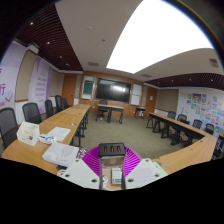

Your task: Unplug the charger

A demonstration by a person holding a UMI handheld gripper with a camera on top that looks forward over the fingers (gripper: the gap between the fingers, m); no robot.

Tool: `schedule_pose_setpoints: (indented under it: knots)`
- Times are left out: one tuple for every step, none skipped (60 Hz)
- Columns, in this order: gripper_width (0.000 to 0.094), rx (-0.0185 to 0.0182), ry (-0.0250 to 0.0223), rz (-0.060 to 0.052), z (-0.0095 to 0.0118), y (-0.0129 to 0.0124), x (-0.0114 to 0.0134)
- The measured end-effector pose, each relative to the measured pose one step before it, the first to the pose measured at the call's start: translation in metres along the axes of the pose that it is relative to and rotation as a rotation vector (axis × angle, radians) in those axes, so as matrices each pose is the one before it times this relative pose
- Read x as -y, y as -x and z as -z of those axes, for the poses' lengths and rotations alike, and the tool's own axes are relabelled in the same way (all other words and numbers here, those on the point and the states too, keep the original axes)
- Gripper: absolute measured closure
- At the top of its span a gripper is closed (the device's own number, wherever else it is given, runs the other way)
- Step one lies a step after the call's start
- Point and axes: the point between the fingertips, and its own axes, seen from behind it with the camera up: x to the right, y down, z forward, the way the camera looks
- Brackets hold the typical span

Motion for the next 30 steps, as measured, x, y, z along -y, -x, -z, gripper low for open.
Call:
schedule_pose_setpoints:
  knots:
    - [0.0695,-0.00426,0.02189,0.0025,0.00458,-0.01191,0.00494]
    - [0.0694,-0.00541,0.02227,0.0017,-0.0037,-0.00638,-0.01119]
    - [0.0693,-0.00425,0.02545,0.0031,-0.00423,-0.0057,-0.01357]
    - [0.0689,-0.00302,0.02998,0.0034,-0.00417,-0.00626,-0.01475]
    - [0.0688,-0.00184,0.03089,0.0031,-0.00457,-0.00558,-0.01509]
    - [0.0685,-0.00074,0.03118,0.0018,-0.00458,-0.00535,-0.01557]
    - [0.0682,-0.0004,0.02965,-0.0002,-0.00481,-0.00502,-0.01532]
    - [0.0683,0.00043,0.02662,-0.004,-0.01021,-0.0031,-0.02336]
    - [0.068,0.00021,0.0332,-0.0028,-0.00845,0.00126,-0.01782]
    - [0.068,0.00476,0.03145,0.0018,0.00144,-0.00966,-0.01221]
    - [0.0678,0.00541,0.03461,0.0019,-0.00455,-0.00219,-0.01423]
    - [0.0674,0.00731,0.03284,0.0002,-0.00418,-0.00175,-0.01339]
    - [0.0672,0.00937,0.02728,-0.0022,-0.00216,-0.00245,-0.01124]
    - [0.0664,0.01012,0.02215,-0.0036,-0.00326,-0.00143,-0.00993]
    - [0.0664,0.01066,0.01597,-0.004,-0.00198,-0.00253,-0.00899]
    - [0.0658,0.00748,0.01172,-0.0038,-0.00958,0.00142,-0.01116]
    - [0.0655,0.00757,0.01132,-0.0017,-0.00215,-0.00085,-0.00669]
    - [0.0646,0.00613,0.01227,0.0001,-0.00216,-0.00141,-0.00667]
    - [0.0641,0.00619,0.0121,0.001,-0.00152,-0.00109,-0.00601]
    - [0.0633,0.00796,0.01065,0.0012,-0.00109,-0.00086,-0.00555]
    - [0.0626,0.01197,0.01208,-0.0019,-0.00399,0.0004,-0.00076]
    - [0.0614,0.01232,0.00552,-0.0025,-0.00181,0.00145,-0.00864]
    - [0.0605,0.01465,0.00562,-0.0032,-0.00088,0.00147,-0.00397]
    - [0.0596,0.01379,0.00663,-0.0025,-0.00081,0.00116,-0.00399]
    - [0.0587,0.01158,0.00885,-0.0013,-0.00072,0.00092,-0.004]
    - [0.0579,0.00998,0.00986,0.0002,-0.0008,0.00087,-0.0041]
    - [0.0572,0.00859,0.0107,0.0013,-0.00039,0.00042,-0.00373]
    - [0.0563,0.00744,0.01003,0.0013,-0.00046,0.00052,-0.00332]
    - [0.055,0.00569,0.00373,-0.0004,0.00163,0.00078,0.00212]
    - [0.0539,0.00344,0.00114,-0.0006,-0.00074,-0.00106,-0.00196]
